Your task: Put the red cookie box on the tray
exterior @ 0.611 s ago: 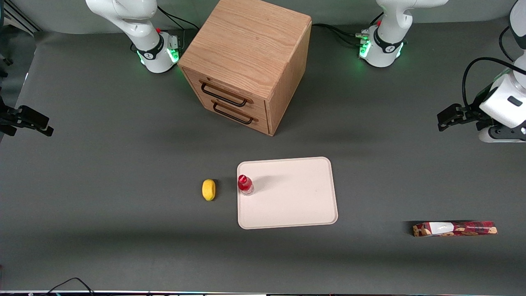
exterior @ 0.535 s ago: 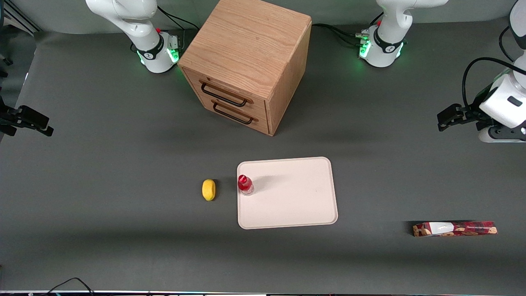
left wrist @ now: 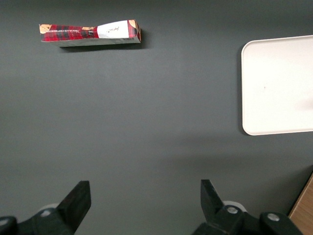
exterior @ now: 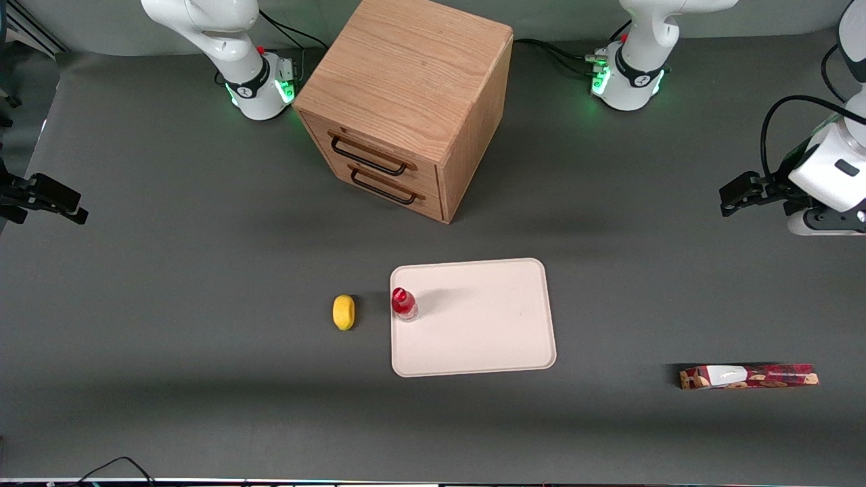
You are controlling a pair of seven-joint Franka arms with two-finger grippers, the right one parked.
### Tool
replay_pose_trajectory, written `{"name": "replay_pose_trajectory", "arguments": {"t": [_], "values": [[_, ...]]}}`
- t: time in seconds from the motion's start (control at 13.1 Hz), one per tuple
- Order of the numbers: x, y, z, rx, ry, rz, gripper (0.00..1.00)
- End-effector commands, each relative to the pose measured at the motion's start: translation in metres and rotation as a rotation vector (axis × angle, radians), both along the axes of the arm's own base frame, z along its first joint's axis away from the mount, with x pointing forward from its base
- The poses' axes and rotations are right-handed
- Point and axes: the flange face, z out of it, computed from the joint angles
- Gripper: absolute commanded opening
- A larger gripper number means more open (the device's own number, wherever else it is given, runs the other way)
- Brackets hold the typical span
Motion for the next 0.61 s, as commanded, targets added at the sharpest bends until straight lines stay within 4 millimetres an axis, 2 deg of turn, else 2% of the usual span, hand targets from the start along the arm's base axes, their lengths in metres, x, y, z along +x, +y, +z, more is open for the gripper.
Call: {"name": "replay_pose_trajectory", "arguments": {"t": [0.0,0.23,0.46,0.53], "values": [[0.003,-0.002,0.006,0.001,-0.004,-0.011,1.0],[0.003,-0.001,0.006,0.001,-0.003,-0.019,1.0],[0.01,0.003,0.003,0.003,0.0,-0.204,1.0],[0.013,0.01,0.004,0.003,-0.001,-0.236,1.0]]}}
